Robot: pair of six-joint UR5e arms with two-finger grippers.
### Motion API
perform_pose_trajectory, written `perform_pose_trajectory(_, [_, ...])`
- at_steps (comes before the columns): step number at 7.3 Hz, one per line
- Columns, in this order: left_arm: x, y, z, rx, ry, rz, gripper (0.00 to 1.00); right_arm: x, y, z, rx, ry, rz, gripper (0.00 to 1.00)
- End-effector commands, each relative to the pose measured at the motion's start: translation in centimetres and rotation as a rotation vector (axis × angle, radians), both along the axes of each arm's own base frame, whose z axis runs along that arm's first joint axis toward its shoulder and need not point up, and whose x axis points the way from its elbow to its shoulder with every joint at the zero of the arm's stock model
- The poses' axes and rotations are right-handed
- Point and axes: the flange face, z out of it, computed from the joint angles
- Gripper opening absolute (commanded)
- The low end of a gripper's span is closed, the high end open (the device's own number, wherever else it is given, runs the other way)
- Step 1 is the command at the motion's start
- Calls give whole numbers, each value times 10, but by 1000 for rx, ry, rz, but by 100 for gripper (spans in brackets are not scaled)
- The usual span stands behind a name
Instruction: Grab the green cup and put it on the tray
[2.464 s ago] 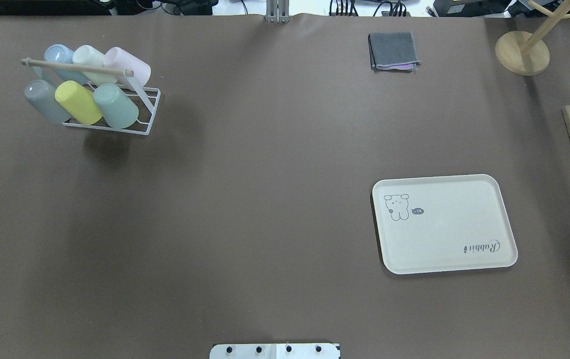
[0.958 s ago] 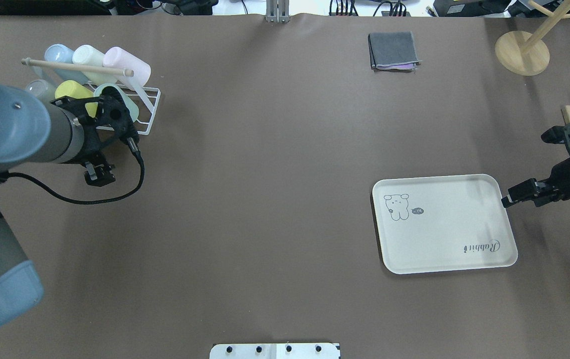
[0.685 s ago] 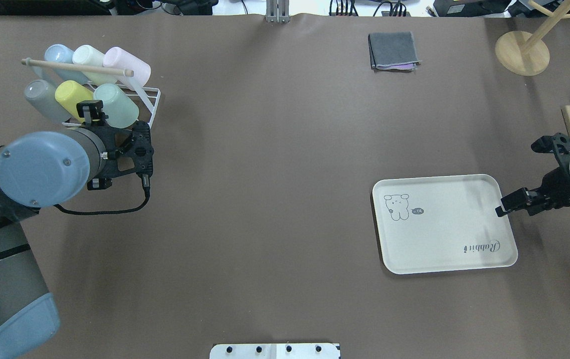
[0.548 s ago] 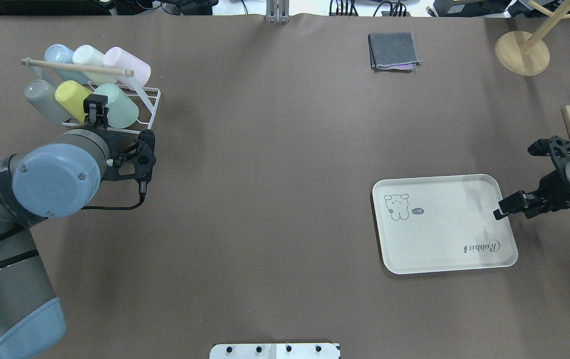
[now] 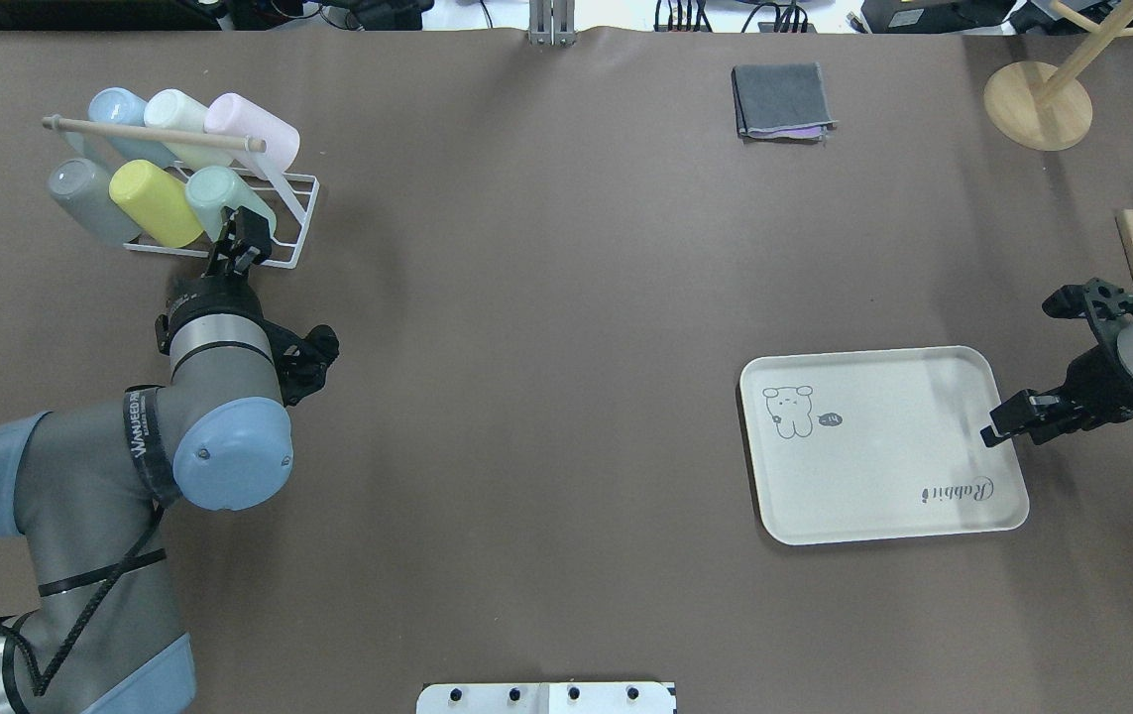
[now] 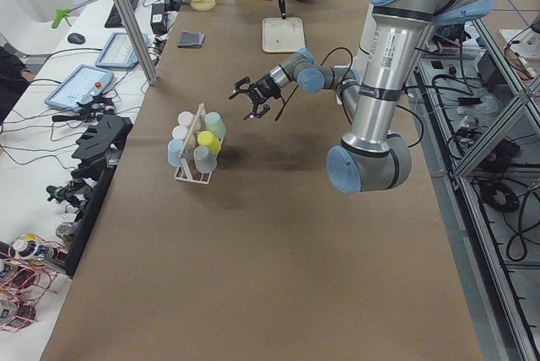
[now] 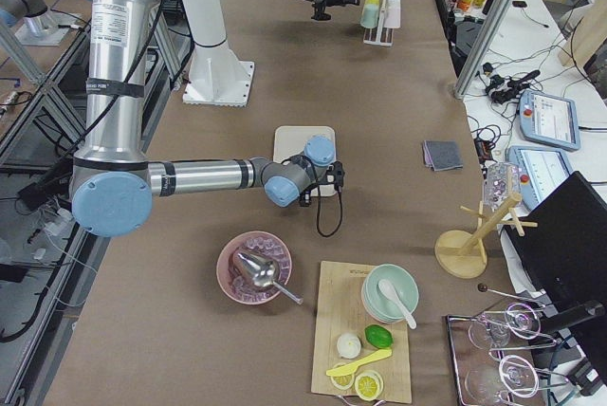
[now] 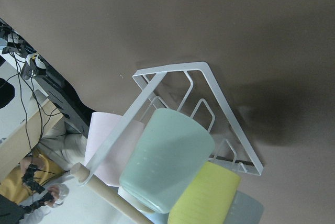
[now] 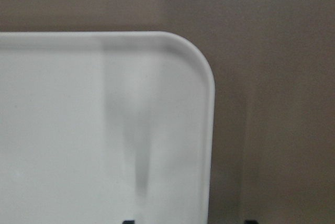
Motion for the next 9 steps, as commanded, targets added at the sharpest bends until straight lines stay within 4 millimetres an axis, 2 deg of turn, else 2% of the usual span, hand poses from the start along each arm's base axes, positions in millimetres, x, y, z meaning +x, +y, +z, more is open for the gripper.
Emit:
perform_pose_trajectory(1, [16,-9,21,75,-298,61,99,0,-1,14,-17,17,-1,74])
perform_pose_trajectory(2, [28,-10,31,88,-342,73,99,-2,-3,16,-21,21,0,74])
perform_pose_trajectory(3, [33,-12,39,83,-358,75,99,-2,-4,13,-18,15,0,68])
perform_pose_trajectory(4, [41,-15,35,84,-361,75,99,-3,-4,7,-17,2,-2,60])
perform_pose_trajectory(5, [46,-17,48,72,-388,79,99,-4,-5,2,-15,-3,-1,60])
perform_pose_trajectory(9, [54,-25,72,84,-458,59,99,-4,-5,4,-16,1,1,60])
